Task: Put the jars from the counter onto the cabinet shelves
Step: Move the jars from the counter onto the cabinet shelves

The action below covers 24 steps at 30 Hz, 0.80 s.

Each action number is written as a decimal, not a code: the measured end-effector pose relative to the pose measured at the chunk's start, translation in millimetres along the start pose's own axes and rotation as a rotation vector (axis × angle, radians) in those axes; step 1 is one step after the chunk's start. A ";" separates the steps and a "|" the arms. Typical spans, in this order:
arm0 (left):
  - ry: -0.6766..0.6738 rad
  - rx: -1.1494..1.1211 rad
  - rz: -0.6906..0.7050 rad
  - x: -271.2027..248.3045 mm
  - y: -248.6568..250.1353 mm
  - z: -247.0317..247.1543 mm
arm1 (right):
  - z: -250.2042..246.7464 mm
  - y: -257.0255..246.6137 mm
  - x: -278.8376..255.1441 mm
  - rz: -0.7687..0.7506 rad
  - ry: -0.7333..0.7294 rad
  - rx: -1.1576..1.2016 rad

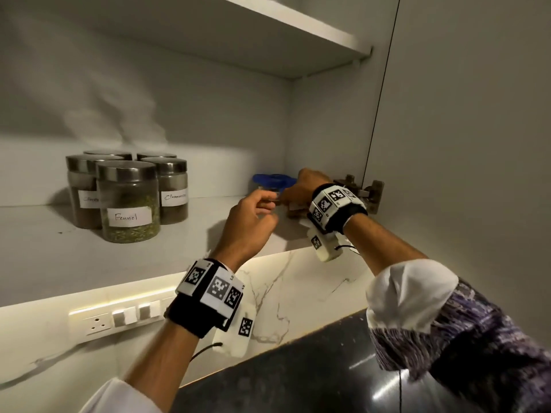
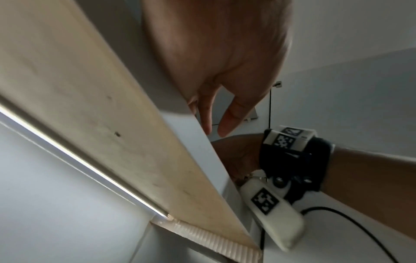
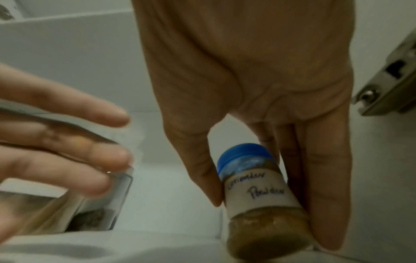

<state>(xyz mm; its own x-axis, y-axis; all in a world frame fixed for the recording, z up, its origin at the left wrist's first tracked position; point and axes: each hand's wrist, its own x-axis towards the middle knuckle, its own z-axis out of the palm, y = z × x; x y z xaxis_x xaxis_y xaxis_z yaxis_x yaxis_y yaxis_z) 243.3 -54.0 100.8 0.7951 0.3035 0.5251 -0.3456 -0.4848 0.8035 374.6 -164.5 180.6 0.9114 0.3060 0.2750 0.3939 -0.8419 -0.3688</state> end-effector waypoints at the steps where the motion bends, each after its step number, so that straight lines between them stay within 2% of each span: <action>1: 0.017 -0.009 0.020 -1.4 -1.9 0.1 | -1.1 -1.5 5.3 -0.004 -0.001 -0.032; 5: 0.012 -0.064 0.052 -5.4 -4.9 -0.8 | 0.9 -7.3 26.0 -0.023 -0.023 -0.166; 14: -0.014 -0.130 0.051 -5.6 -5.2 -1.1 | -2.9 2.3 39.7 -0.029 -0.062 -0.189; 24: -0.034 -0.122 0.069 -6.8 -5.5 -0.1 | 1.1 6.5 54.4 -0.017 -0.023 -0.147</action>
<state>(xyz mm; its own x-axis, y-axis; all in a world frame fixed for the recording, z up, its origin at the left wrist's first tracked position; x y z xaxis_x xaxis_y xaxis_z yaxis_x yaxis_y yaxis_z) 239.7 -53.3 92.8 0.7833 0.2438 0.5718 -0.4563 -0.3992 0.7953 426.9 -152.8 192.2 0.9079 0.3298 0.2587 0.3895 -0.8919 -0.2298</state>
